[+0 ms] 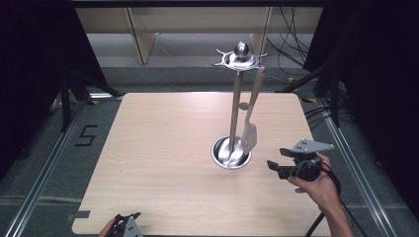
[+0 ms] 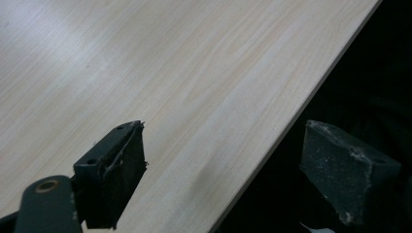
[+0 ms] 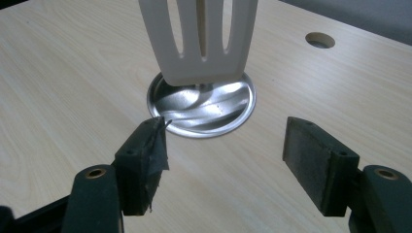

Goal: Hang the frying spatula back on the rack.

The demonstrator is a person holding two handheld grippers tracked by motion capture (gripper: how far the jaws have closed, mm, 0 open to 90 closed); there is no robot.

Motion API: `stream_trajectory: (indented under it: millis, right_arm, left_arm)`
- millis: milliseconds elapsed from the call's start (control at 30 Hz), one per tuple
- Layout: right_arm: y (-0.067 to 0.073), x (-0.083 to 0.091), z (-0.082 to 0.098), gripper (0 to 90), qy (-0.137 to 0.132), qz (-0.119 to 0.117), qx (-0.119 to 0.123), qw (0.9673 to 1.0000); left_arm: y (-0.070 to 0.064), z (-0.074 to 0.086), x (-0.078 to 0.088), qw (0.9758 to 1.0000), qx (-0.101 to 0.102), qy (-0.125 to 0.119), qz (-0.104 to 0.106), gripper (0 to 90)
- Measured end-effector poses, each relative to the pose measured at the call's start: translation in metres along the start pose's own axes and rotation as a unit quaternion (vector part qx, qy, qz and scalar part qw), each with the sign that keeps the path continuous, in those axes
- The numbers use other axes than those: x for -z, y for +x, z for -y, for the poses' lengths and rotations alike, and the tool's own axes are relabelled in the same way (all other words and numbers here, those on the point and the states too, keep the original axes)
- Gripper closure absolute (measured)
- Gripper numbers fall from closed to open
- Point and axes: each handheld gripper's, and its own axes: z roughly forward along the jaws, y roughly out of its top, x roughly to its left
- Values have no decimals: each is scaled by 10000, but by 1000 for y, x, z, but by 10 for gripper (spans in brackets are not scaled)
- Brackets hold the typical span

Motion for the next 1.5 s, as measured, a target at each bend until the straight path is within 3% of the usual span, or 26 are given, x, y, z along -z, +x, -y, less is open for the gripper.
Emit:
stream_trajectory:
  millis: [67, 133, 200, 267, 333, 400, 467, 633, 667, 733, 767, 833, 900, 933, 967, 1000, 1033, 1100, 1200, 1267, 1300, 1333, 1367, 1400, 1467, 1500]
  right_arm:
    - [2, 0, 1, 334, 68, -11, -89, 9999]
    - [1, 0, 2, 333, 77, -19, -80, 9999]
    - [0, 0, 2, 330, 43, 29, 54, 10000]
    - [3, 0, 4, 329, 111, -10, -79, 9999]
    - [4, 0, 6, 327, 143, -9, -91, 9999]
    - [3, -1, 8, 326, 158, 21, 28, 9999]
    - [6, -2, 11, 325, 207, -15, -122, 9997]
    - [4, -3, 15, 323, 179, 25, 69, 9998]
    - [6, -3, 16, 322, 267, -3, -47, 9996]
    - [7, -4, 18, 321, 255, 4, 4, 9997]
    - [10, -4, 19, 321, 299, -6, -91, 9995]
    - [8, -5, 20, 318, 243, -21, 81, 9997]
    - [12, -3, 21, 317, 360, -34, -75, 9993]
    - [10, -5, 22, 315, 270, -7, 52, 9996]
    - [13, -4, 23, 315, 370, -58, -85, 9993]
    - [11, -6, 24, 314, 279, -33, 75, 9996]
    - [14, -5, 26, 311, 363, -70, -74, 9993]
    - [14, -8, 28, 308, 401, -100, 33, 9991]
    - [17, -9, 33, 305, 496, -106, -103, 9987]
    - [15, -10, 35, 301, 424, -77, 52, 9991]
    - [17, -9, 36, 301, 527, -117, -68, 9985]
    - [16, -10, 37, 299, 390, -73, 35, 9992]
    - [17, -8, 37, 299, 504, -118, -30, 9987]
    - [16, -9, 39, 298, 416, -79, 88, 9991]
    - [19, -8, 41, 295, 441, -79, -50, 9990]
    - [18, -8, 42, 295, 450, -79, 7, 9990]
  left_arm:
    - [1, -1, 1, 10000, -2, -34, 81, 155]
    - [0, -1, 1, 9999, 63, -93, 6, 155]
    - [1, 0, 2, 9999, -31, -12, 103, 155]
    - [0, 0, 1, 10000, 40, -71, -6, 155]
    - [0, 0, 2, 9999, -33, -39, 117, 155]
    - [0, 1, 2, 10000, -1, -26, 86, 155]
    - [2, 1, 1, 10000, 17, -54, 68, 155]
    - [1, 2, 3, 9999, -7, -94, 64, 155]
    - [1, 2, 1, 9999, 16, -116, 88, 155]
    - [1, 2, 3, 9999, -39, -69, 122, 155]
    - [0, 2, 2, 9999, 34, -131, 29, 155]
    - [1, 2, 3, 9999, 8, -124, 38, 155]
    - [1, 2, 3, 9999, 8, -123, 42, 155]
    - [1, 2, 3, 9999, -20, -91, 64, 155]
    - [1, 2, 3, 9999, 13, -118, 43, 155]
    - [1, 2, 2, 9999, 13, -122, 64, 155]
    - [1, 2, 3, 9999, -49, -79, 133, 155]
    - [1, 2, 3, 9999, -48, -78, 133, 155]
    - [1, 2, 3, 9999, -10, -106, 47, 155]
    - [1, 1, 5, 10000, -37, -12, 76, 155]
    - [1, 1, 4, 10000, -30, -33, 43, 155]
    - [1, 1, 4, 10000, -32, -31, 45, 155]
    - [1, 1, 4, 10000, -33, -31, 43, 154]
    - [1, 1, 4, 10000, -30, -34, 43, 155]
    - [1, 1, 4, 10000, -33, -31, 43, 155]
    - [1, 1, 4, 10000, -34, -30, 44, 155]
